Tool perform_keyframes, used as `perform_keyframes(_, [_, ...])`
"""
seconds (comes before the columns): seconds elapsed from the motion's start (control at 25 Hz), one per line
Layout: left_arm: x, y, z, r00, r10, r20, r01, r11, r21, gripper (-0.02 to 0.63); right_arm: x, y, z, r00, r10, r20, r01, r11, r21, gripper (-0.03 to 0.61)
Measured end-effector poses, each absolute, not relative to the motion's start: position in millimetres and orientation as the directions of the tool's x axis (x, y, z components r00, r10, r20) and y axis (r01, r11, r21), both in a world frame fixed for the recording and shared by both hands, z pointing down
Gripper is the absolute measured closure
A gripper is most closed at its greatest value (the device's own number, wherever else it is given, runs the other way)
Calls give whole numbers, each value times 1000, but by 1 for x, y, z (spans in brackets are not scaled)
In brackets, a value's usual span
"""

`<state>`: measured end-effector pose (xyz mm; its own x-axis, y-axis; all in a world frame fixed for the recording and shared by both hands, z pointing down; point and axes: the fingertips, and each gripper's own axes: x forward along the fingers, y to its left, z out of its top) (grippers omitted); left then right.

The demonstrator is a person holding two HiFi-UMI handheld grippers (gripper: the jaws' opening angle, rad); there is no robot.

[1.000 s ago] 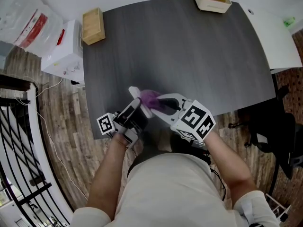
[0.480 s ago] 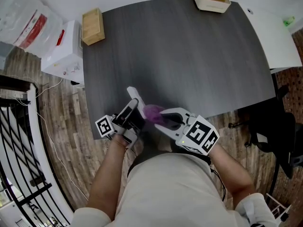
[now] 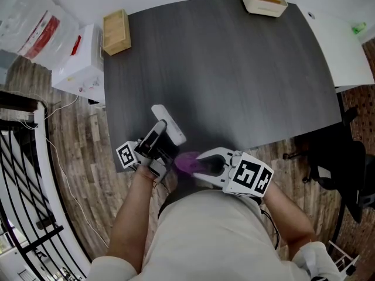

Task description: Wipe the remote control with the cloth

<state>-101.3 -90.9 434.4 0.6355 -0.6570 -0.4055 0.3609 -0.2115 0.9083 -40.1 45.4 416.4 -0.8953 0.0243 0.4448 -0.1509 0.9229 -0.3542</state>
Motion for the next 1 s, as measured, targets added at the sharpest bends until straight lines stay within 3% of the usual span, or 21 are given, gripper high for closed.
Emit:
perform_keyframes(0.24, [-112, -70, 371, 530, -496, -687, 640, -298, 708, 385, -8, 6, 403, -905, -100, 413, -265, 893, -365, 468])
perform_keyframes(0.4, [-105, -56, 345, 513, -392, -764, 720, -289, 632, 385, 0, -48, 382, -877, -288, 384, -410, 866, -287, 468])
perform_keyframes(0.48, [-94, -52, 344, 570, -360, -738, 681, -295, 670, 385, -5, -68, 369, -866, -349, 358, -448, 858, -249, 468])
perform_keyframes(0.52, [-85, -52, 351, 652, -350, -673, 589, -326, 740, 385, -8, -74, 364, -862, -368, 350, -460, 858, -231, 468])
perform_keyframes(0.6, [-63, -52, 377, 867, -329, -374, 197, -463, 864, 385, -10, -82, 358, -848, -395, 354, -478, 858, -189, 468])
perform_keyframes(0.68, [-49, -50, 403, 950, -313, 9, -222, -654, 724, 385, -7, -88, 358, -830, -415, 373, -495, 856, -148, 468])
perform_keyframes(0.72, [-47, -48, 411, 938, -315, 146, -337, -731, 593, 385, -5, -89, 357, -822, -422, 382, -499, 857, -127, 468])
perform_keyframes(0.8, [-49, -46, 418, 897, -330, 293, -426, -819, 383, 385, -6, -90, 353, -813, -429, 393, -493, 867, -74, 468])
perform_keyframes(1.0, [-48, -44, 422, 826, -360, 435, -449, -886, 120, 387, -28, -85, 346, -801, -398, 448, -388, 914, 119, 468])
